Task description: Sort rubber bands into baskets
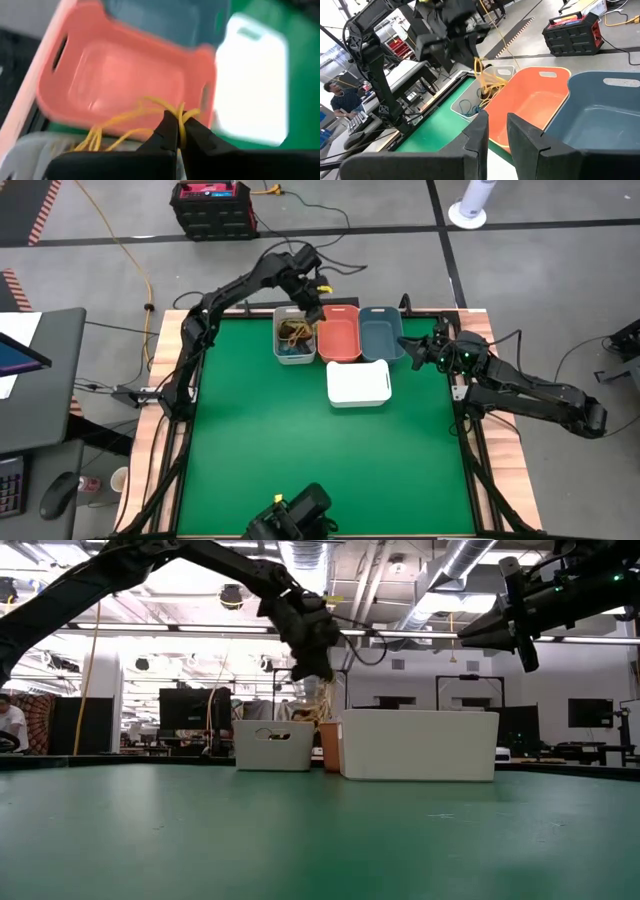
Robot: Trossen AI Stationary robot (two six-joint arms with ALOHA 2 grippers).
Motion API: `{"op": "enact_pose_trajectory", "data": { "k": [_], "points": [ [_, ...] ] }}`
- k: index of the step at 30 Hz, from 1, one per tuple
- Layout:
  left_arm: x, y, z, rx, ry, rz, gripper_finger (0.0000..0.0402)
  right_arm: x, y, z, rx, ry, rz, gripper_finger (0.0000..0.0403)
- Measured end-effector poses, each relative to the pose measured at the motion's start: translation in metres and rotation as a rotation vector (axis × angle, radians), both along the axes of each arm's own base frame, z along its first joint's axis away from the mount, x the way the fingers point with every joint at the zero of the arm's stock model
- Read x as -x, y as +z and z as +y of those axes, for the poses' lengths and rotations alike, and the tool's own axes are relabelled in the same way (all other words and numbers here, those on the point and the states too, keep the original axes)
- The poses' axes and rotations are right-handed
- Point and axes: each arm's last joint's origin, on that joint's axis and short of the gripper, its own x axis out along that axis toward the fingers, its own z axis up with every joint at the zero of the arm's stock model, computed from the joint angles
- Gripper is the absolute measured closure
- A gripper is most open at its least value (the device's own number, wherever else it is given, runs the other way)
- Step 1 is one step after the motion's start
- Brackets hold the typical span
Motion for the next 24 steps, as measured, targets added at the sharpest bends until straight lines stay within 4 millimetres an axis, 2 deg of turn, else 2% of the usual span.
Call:
{"op": "enact_pose_trajectory", "data": {
  "k": [9,19,24],
  "points": [
    [-0.035,0.013,-0.022,-0.071,-0.033,-0.179,0.0401,0.0,0.0,0.0,-0.001,0.007,-0.001,0.0306],
    [-0.056,-0.001,-0.047,-0.281,-0.07,-0.061,0.0399,0.0,0.0,0.0,-0.002,0.01,-0.001,0.0306],
    [-0.062,-0.023,-0.051,-0.254,-0.053,0.047,0.0377,0.0,0.0,0.0,-0.001,0.01,-0.001,0.0306]
  ]
}}
